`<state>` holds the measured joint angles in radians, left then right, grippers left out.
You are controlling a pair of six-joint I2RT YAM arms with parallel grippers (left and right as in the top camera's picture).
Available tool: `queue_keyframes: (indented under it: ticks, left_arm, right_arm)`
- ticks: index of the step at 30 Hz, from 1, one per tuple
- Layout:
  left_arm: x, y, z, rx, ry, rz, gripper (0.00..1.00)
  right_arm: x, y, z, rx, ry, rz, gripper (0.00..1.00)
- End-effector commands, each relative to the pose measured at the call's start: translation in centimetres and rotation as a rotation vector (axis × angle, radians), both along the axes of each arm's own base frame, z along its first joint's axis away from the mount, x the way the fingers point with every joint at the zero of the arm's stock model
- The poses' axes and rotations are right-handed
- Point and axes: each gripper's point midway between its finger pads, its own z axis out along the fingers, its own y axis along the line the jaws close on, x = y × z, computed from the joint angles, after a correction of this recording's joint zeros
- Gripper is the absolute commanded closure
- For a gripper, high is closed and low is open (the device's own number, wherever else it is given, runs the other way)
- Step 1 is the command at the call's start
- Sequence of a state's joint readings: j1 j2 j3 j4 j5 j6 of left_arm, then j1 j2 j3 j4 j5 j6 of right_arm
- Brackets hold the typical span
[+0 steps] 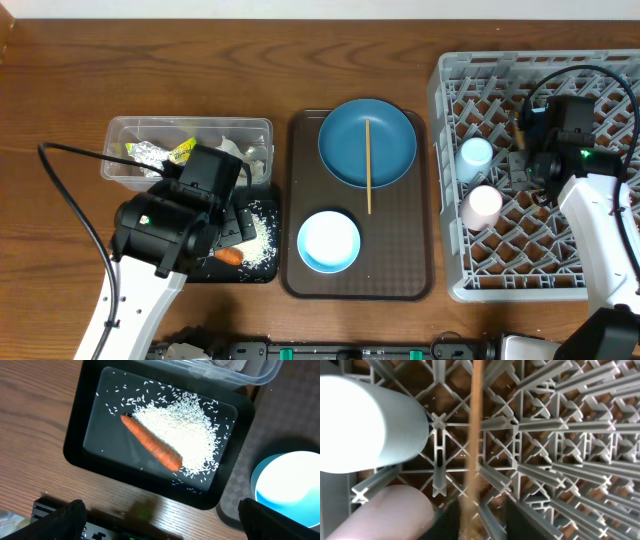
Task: Sort waste into correct bins and load items into the dishwasher rack
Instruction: 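Lower the chopsticks into the rack with the right gripper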
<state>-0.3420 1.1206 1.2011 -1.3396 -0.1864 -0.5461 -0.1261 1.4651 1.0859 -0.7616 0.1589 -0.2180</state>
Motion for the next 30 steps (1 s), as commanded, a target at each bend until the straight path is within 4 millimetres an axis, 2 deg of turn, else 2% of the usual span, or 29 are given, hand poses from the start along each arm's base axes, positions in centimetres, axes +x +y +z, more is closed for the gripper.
queue_keyframes:
  ticks: [1, 5, 10, 12, 15, 20, 25, 30]
  left_arm:
    - [-0.2, 0.3, -0.2, 0.01, 0.013, 0.003, 0.0]
    - [-0.2, 0.3, -0.2, 0.01, 0.013, 0.003, 0.0]
    - [-0.2, 0.3, -0.2, 0.01, 0.013, 0.003, 0.0]
    - [-0.2, 0.3, -0.2, 0.01, 0.013, 0.003, 0.0]
    - [-0.2, 0.3, -0.2, 0.01, 0.013, 0.003, 0.0]
    - [-0.2, 0.3, -0.2, 0.01, 0.013, 0.003, 0.0]
    - [-0.2, 0.3, -0.2, 0.01, 0.013, 0.003, 0.0]
    - [-0.2, 0.3, -0.2, 0.01, 0.013, 0.003, 0.0]
  right_arm:
    - [0.0, -0.1, 0.0, 0.01, -0.004, -0.006, 0.55]
    - [0.1, -0.1, 0.0, 0.027, -0.02, -0.048, 0.46]
    - [0.7, 0.6, 1.0, 0.094, -0.072, -0.123, 0.49]
    - [1.3, 2.3, 1.8, 0.19, -0.109, -0.109, 0.52]
    - [2.1, 5.9, 4.0, 0.389, -0.171, -0.051, 0.58]
    - [2.3, 10.9, 6.9, 0.666, -0.213, -0.013, 0.65]
    - [2.2, 14.1, 6.8, 0.753, -0.171, -0.057, 0.64]
    - [2.9, 17.6, 6.1, 0.71, -0.174, -0.014, 0.62]
